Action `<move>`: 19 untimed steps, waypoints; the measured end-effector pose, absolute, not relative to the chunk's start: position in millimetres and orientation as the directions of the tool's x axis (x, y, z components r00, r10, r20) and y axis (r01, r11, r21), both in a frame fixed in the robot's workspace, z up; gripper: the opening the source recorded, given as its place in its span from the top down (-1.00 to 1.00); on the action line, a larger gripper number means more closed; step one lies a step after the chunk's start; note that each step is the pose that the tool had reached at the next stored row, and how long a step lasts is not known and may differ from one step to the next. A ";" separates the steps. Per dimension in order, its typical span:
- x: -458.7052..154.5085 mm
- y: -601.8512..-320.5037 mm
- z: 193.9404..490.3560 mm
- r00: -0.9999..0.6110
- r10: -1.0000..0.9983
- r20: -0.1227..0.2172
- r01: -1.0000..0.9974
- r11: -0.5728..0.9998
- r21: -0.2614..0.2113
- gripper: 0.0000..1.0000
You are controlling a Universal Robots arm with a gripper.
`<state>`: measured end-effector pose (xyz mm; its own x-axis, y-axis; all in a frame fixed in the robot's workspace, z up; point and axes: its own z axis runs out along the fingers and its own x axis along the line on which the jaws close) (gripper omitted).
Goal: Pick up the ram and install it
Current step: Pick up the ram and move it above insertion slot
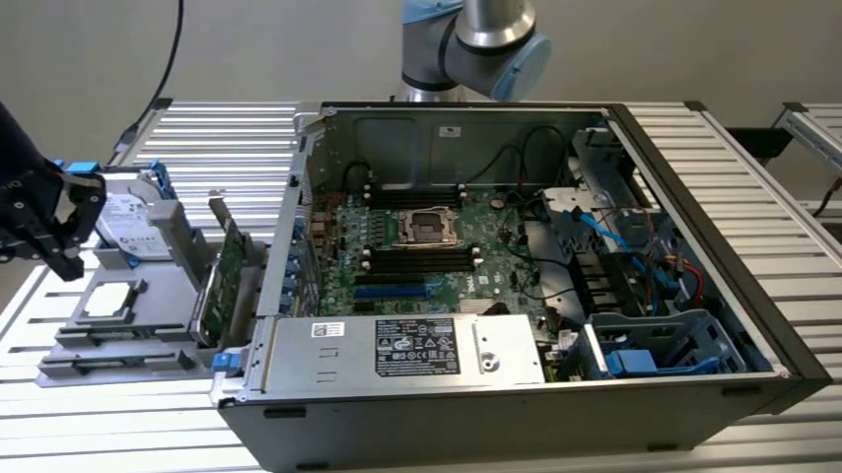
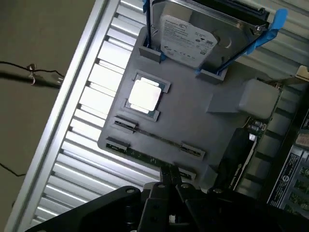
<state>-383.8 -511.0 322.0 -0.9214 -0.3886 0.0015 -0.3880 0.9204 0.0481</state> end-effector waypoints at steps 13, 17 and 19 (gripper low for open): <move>-383.8 -511.0 313.1 -0.805 -0.593 0.002 -0.592 0.804 0.048 0.79; -383.8 -511.0 310.1 -0.759 -0.651 0.002 -0.650 0.758 0.048 0.79; -383.8 -511.0 308.6 -0.735 -0.678 0.002 -0.677 0.734 0.048 0.79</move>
<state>-383.8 -511.0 308.6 -0.7350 -0.6781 0.0015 -0.6773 0.7342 0.0482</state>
